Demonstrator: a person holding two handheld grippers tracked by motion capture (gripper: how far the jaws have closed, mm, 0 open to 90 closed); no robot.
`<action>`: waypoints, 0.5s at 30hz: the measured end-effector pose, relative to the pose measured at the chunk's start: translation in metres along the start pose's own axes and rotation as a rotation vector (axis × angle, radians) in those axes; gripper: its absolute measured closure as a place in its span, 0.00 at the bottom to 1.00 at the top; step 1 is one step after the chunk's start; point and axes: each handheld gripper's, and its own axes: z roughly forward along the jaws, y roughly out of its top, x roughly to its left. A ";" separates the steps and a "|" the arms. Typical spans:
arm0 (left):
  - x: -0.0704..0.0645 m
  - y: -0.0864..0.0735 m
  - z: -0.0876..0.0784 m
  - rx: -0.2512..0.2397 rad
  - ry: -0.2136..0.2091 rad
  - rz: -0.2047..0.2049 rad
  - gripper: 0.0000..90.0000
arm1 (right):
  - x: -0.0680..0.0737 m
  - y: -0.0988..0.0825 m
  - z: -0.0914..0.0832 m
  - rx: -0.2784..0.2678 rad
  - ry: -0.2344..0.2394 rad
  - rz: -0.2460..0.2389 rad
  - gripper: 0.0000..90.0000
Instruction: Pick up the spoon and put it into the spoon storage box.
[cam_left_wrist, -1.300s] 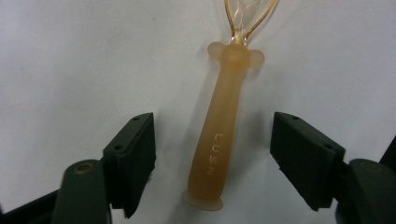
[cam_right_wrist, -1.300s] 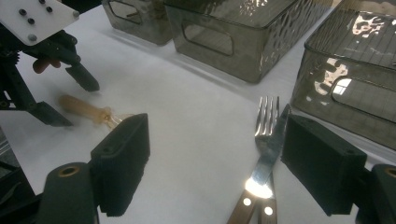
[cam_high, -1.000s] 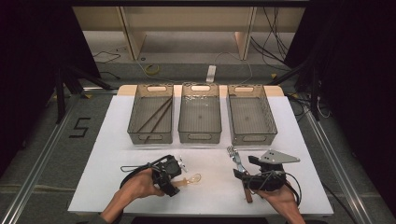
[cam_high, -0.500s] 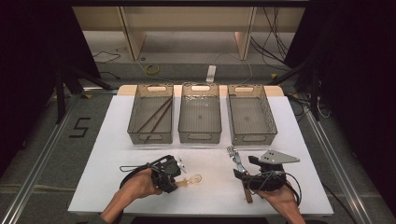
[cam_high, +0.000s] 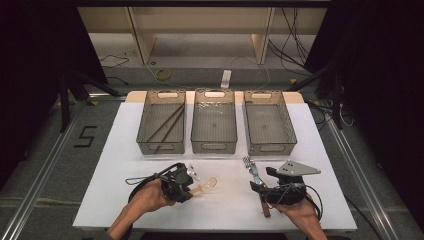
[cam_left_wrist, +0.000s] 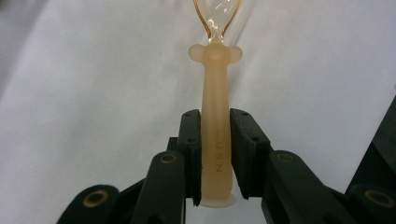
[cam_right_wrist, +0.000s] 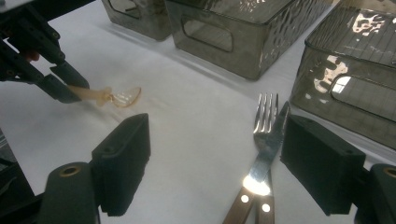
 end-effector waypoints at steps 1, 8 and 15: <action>0.001 0.000 -0.001 -0.011 0.003 -0.008 0.83 | 0.000 0.000 0.000 0.001 0.000 0.000 0.27; 0.012 0.000 -0.013 -0.118 0.013 -0.087 0.82 | 0.001 0.000 0.000 0.005 -0.002 -0.003 0.27; 0.026 0.008 -0.022 -0.196 0.023 -0.152 0.82 | 0.000 0.000 0.000 0.005 -0.007 -0.003 0.27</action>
